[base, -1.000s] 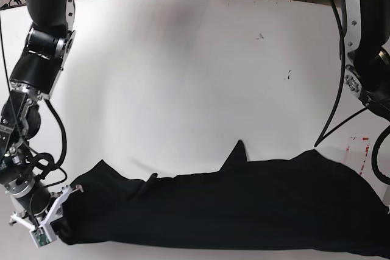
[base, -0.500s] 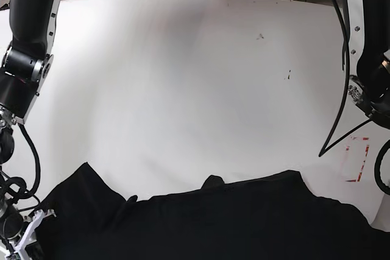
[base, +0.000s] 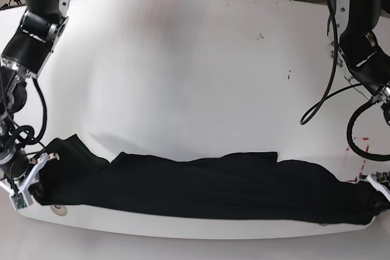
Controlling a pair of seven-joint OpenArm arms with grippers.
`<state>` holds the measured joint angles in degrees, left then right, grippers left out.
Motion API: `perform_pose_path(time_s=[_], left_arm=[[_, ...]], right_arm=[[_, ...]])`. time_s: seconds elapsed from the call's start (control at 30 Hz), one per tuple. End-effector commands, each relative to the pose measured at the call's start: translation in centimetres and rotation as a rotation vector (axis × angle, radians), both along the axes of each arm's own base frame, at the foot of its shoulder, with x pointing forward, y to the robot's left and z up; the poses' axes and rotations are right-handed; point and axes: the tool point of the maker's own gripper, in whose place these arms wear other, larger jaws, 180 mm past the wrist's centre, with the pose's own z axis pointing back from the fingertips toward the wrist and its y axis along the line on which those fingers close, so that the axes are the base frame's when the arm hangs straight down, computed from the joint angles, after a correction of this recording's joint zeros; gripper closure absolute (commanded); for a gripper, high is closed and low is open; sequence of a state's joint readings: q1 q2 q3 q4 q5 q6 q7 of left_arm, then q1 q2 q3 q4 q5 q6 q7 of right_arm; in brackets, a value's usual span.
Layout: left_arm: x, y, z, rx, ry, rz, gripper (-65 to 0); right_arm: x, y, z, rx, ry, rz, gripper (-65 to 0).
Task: Fold the T-shirt properly
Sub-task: 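Lay the shirt down with both grippers, stretched between them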
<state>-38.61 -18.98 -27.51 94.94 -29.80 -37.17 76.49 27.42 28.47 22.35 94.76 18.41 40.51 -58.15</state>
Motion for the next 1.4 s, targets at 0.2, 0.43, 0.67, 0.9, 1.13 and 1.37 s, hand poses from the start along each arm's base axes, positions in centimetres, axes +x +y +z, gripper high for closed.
perform_pose_path(time_s=[0.2,0.43,0.67,0.9,1.13,1.37], left_arm=[[-4.3,0.9,-6.3,0.072,0.120,0.029,0.0],[-8.0,0.7,-12.2,0.129,0.271,0.000,0.0],[-12.5,0.8,-17.8,0.143,0.438,-0.011,0.0],[-15.9,1.9,-20.7,0.173,0.557,-0.009,0.0],[-18.0,2.5,-22.2,0.196,0.628,-0.009,0.0],[-19.2,3.4,-23.0,0.213,0.678,-0.007,0.0]], right_arm=[[-5.4,0.2,-5.9,0.044,0.078,-0.059,0.0],[-10.5,2.0,-11.5,0.116,0.181,-0.091,0.0],[-15.4,3.8,-16.8,0.205,0.308,-0.130,0.0],[-19.2,5.1,-20.2,0.277,0.404,-0.173,0.0],[-21.2,6.3,-21.8,0.315,0.432,-0.176,0.0],[-22.1,6.6,-23.1,0.348,0.456,-0.182,0.0]])
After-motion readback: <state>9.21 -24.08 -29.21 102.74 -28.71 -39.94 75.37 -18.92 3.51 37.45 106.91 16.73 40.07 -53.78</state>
